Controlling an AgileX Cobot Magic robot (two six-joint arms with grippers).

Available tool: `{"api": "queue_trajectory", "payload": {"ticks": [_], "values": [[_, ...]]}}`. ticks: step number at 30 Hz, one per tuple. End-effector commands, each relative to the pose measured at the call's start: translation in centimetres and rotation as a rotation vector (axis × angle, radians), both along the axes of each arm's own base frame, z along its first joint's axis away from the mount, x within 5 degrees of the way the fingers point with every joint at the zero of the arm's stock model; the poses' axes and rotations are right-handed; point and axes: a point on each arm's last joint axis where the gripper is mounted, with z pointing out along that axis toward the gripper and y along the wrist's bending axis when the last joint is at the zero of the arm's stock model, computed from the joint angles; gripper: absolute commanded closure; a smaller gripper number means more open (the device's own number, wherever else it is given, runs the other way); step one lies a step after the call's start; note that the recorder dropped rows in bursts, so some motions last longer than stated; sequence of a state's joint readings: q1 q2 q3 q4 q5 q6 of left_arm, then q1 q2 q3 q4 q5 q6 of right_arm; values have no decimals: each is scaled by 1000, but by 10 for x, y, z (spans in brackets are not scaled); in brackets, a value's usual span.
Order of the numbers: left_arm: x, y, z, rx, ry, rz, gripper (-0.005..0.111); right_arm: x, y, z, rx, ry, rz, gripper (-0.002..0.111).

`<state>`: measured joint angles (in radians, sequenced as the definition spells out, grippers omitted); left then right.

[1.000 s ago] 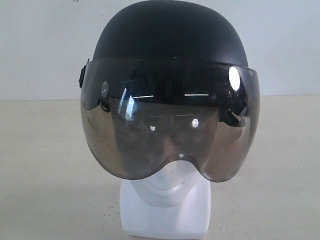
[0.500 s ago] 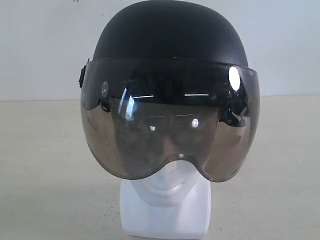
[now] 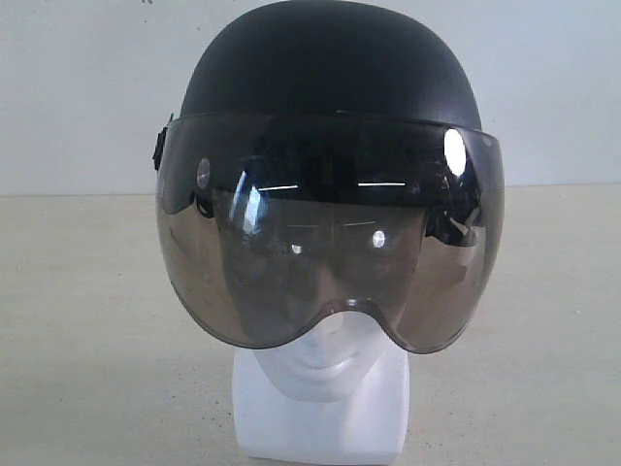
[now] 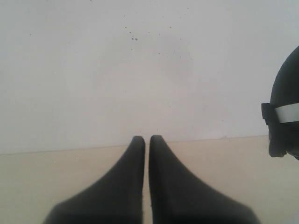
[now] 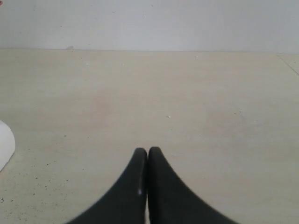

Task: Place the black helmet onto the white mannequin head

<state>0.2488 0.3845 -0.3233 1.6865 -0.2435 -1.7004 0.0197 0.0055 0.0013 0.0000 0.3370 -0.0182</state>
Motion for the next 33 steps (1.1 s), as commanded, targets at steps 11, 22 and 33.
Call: {"api": "queue_trajectory", "payload": {"ticks": [11, 22, 33], "values": [[-1, 0, 0, -14, -5, 4, 102, 0, 0, 1, -6, -8, -1, 108], [-41, -17, -4, -164, -184, -135, 102, 0, 0, 1, -6, -8, -1, 108], [-62, -12, 6, -971, -377, -256, 102, 0, 0, 1, -6, -10, -1, 108]]}}
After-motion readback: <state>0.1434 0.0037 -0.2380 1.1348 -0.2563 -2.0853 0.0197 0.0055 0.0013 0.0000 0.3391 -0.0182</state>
